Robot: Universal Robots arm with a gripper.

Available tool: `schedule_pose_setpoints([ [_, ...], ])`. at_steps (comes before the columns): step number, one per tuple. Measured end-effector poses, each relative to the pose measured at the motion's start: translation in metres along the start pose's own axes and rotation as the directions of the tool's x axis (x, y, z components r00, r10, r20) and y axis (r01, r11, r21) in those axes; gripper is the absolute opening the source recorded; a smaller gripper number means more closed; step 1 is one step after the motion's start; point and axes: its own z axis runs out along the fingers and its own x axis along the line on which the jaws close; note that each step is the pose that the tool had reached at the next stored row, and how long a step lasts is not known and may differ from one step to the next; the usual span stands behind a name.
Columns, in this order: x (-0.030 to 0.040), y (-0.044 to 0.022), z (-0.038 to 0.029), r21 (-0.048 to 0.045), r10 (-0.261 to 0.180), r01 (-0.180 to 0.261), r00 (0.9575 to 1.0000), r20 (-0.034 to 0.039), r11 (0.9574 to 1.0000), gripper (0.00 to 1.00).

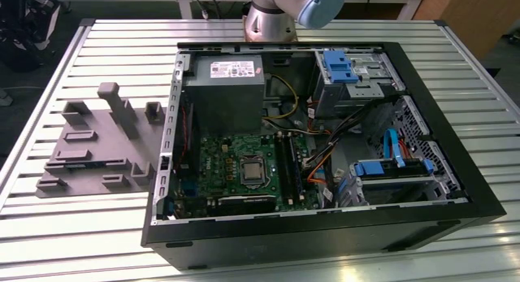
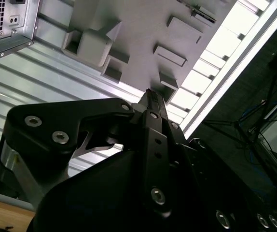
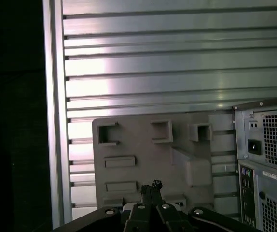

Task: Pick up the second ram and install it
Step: 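Reach for the second ram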

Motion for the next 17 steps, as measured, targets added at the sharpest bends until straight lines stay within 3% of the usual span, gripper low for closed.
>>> schedule_pose_setpoints([
  [17,-0.0002,-0.0082,-0.0004,0.0,0.0,0.0,1.0,0.0,1.0,0.11],
])
